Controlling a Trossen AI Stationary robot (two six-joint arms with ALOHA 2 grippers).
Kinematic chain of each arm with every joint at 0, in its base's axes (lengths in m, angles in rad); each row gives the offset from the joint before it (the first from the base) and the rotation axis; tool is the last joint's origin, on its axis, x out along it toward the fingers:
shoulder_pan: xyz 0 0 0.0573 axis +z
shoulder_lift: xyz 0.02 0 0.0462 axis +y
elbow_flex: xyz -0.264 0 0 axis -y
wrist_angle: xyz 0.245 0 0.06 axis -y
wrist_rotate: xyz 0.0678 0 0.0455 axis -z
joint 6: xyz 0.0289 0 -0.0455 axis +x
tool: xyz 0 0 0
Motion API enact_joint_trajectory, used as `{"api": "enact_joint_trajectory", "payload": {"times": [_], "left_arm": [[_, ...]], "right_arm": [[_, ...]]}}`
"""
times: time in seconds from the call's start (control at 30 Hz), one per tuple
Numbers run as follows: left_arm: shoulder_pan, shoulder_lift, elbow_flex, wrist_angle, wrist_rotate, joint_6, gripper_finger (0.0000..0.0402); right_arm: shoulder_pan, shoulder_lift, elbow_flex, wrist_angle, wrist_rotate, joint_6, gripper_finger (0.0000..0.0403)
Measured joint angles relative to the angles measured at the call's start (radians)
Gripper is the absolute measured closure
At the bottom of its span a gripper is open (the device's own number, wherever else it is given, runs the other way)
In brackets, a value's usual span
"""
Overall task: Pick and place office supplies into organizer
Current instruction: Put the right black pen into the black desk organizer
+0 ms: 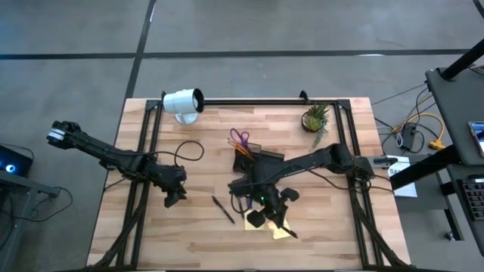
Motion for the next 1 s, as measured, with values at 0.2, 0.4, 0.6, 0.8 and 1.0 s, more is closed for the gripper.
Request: {"api": "enact_joint_trajectory", "payload": {"times": [0.2, 0.4, 0.6, 0.8, 1.0], "left_arm": [[0.0, 0.002, 0.0, -0.046, 0.001, -0.024, 0.0285], [0.0, 0.005, 0.0, -0.046, 0.001, -0.024, 0.0285], [0.0, 0.014, 0.0, -0.071, 0.001, -0.023, 0.0285], [0.0, 0.013, 0.0, -0.071, 0.001, -0.024, 0.0285], [0.0, 0.013, 0.0, -0.071, 0.001, -0.025, 0.0285]], "right_arm": [[0.039, 0.0, -0.042, 0.002, -0.164, -0.006, 0.0378], [0.06, 0.015, -0.046, 0.011, -0.328, -0.03, 0.0378], [0.058, 0.021, -0.025, 0.073, -0.327, 0.008, 0.0378], [-0.001, 0.026, 0.006, 0.33, -0.233, 0.162, 0.0367], [-0.083, 0.027, -0.006, 0.899, -0.106, 0.489, 0.0367]]}}
